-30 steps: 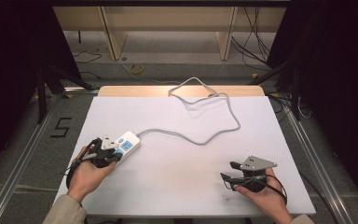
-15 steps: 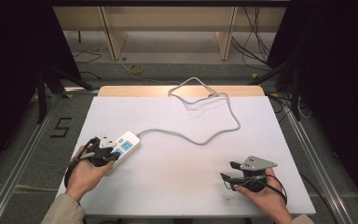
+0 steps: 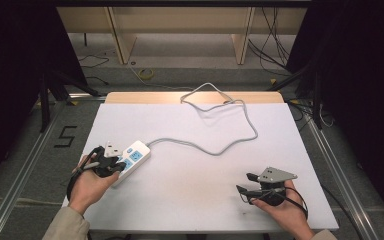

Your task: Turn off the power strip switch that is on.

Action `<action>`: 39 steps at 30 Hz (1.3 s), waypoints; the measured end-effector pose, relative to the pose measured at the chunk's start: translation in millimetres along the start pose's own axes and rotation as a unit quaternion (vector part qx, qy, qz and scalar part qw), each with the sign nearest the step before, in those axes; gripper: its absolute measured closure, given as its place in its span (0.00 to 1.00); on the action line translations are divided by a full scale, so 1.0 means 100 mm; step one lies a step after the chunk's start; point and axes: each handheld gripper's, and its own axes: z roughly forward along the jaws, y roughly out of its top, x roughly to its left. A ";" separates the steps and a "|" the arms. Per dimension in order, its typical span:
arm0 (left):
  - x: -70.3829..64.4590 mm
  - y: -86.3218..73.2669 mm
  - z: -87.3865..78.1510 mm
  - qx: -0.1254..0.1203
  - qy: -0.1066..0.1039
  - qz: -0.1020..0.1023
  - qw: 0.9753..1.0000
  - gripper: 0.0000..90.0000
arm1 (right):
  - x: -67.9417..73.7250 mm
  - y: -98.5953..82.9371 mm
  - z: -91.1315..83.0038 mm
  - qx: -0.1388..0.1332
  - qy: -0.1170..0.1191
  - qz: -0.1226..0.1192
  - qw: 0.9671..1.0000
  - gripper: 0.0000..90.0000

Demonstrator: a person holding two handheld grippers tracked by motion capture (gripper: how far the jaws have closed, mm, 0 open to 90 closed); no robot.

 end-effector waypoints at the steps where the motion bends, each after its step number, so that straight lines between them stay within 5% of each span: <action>1: 0.00 0.00 0.00 0.001 0.000 -0.001 1.000 1.00 | 0.00 0.00 0.00 0.000 0.000 0.000 1.000 0.46; 39: 0.24 -0.04 0.04 0.024 0.029 -0.017 0.999 1.00 | 0.00 0.00 0.00 -0.002 0.002 -0.002 1.000 0.46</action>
